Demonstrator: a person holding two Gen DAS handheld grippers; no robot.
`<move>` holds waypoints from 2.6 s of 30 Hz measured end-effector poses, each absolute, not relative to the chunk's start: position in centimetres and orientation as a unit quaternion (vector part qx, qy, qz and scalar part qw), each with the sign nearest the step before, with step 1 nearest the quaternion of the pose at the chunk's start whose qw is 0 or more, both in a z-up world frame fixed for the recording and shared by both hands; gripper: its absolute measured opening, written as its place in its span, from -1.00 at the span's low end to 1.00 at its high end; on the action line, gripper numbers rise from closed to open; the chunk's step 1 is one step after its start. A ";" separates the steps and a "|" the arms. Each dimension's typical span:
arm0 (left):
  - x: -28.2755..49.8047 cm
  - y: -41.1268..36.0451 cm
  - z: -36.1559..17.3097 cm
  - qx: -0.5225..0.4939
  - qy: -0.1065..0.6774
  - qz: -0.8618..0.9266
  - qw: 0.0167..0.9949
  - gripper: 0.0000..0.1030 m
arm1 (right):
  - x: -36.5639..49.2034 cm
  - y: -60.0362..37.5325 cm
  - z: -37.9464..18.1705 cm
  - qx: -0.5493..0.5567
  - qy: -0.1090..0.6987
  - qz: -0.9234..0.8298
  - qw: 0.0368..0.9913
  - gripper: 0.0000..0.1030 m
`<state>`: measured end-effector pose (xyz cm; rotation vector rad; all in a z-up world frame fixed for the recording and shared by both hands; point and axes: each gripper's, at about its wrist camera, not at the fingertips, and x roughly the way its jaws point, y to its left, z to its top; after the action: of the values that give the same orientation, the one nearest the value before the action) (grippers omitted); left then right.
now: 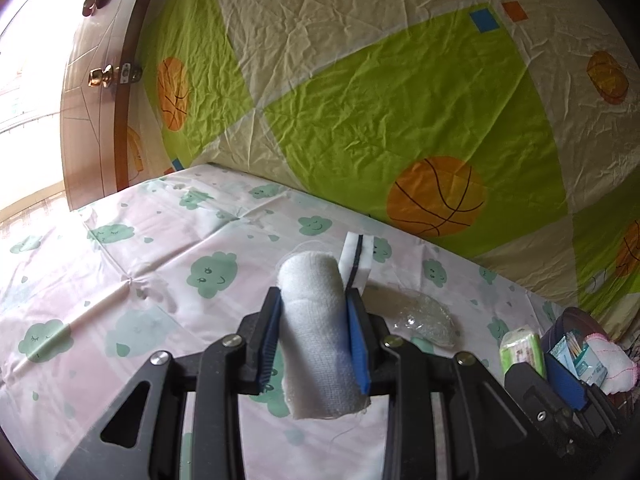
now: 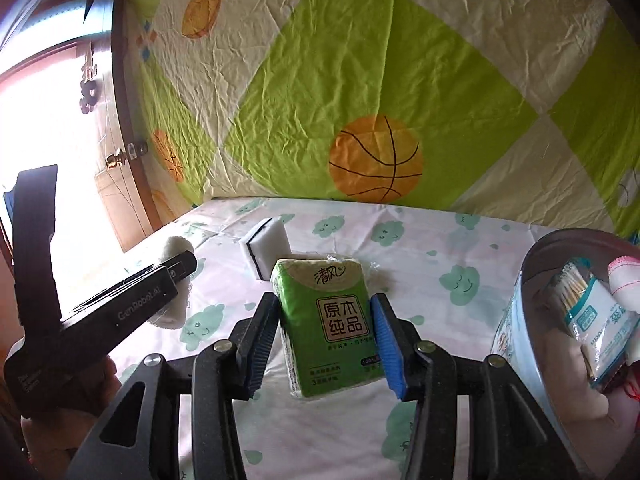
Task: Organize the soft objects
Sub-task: 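Lift the tissue pack with the right tool while the left tool carries the bandage toward the tin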
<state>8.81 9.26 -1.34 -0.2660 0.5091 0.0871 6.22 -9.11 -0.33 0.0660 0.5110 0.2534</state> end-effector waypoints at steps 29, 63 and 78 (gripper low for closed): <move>6.6 4.9 0.3 -0.097 0.193 -0.038 0.976 -0.41 | -1.9 -9.6 2.5 -0.088 0.086 0.009 0.992 -0.02; 3.0 -2.0 1.5 -0.025 0.178 -0.055 0.982 -0.41 | -4.8 -15.6 3.2 -0.051 0.071 -0.037 0.995 -0.02; 1.9 -4.7 2.9 -0.007 0.162 -0.074 0.984 -0.41 | -5.9 -18.5 3.8 -0.032 0.059 -0.064 0.996 -0.02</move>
<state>1.87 -4.73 2.92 -0.0148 0.3267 -0.1490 -5.87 -18.49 3.83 -0.0640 0.1186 -0.1277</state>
